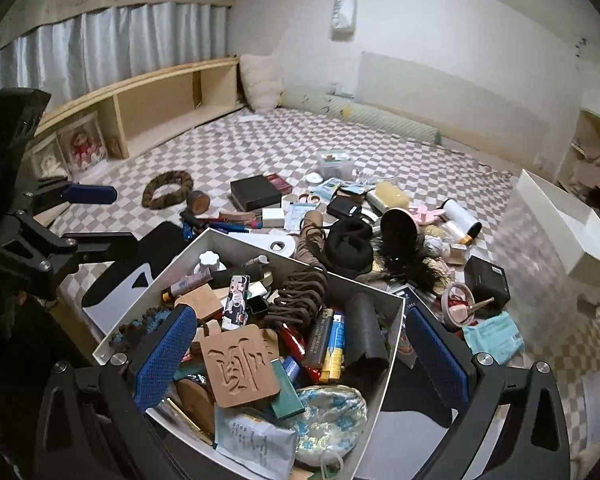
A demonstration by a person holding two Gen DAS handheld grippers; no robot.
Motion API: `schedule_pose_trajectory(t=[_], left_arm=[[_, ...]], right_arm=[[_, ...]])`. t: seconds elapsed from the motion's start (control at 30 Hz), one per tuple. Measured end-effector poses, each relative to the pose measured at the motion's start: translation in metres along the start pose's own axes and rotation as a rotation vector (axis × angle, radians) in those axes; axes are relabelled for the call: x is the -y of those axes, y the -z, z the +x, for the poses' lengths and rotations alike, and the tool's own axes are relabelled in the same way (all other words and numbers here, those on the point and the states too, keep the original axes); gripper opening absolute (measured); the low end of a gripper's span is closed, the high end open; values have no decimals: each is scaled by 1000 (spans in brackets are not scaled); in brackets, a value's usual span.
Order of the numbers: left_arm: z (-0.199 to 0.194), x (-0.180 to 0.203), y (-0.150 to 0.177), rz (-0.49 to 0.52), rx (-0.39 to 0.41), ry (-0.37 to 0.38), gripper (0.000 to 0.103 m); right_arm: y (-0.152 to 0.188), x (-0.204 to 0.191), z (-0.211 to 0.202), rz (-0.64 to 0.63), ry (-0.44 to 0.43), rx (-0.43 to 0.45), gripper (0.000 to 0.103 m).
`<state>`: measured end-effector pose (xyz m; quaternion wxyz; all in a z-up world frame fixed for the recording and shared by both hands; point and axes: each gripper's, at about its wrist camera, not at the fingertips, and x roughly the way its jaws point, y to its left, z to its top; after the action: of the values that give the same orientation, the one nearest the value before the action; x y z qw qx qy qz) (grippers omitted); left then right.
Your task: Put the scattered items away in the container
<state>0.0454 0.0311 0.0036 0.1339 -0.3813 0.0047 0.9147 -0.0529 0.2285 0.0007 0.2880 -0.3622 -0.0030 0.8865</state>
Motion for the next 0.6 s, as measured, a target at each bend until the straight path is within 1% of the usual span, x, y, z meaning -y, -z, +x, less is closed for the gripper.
schedule_pose_trajectory(t=[0.13, 0.23, 0.33, 0.43, 0.6], left_arm=[[-3, -2, 3, -16, 10, 5, 102], [-6, 0, 5, -1, 23, -13, 102], [-8, 1, 9, 5, 31, -20, 102], [-8, 0, 12, 6, 28, -22, 102], [-6, 0, 12, 8, 20, -25, 102]], right_arm=[[4, 7, -2, 67, -37, 8, 103], [5, 10, -2, 80, -18, 8, 103], [7, 11, -5, 87, -20, 13, 103], [11, 13, -5, 90, 0, 10, 103], [12, 15, -8, 94, 7, 28, 103]])
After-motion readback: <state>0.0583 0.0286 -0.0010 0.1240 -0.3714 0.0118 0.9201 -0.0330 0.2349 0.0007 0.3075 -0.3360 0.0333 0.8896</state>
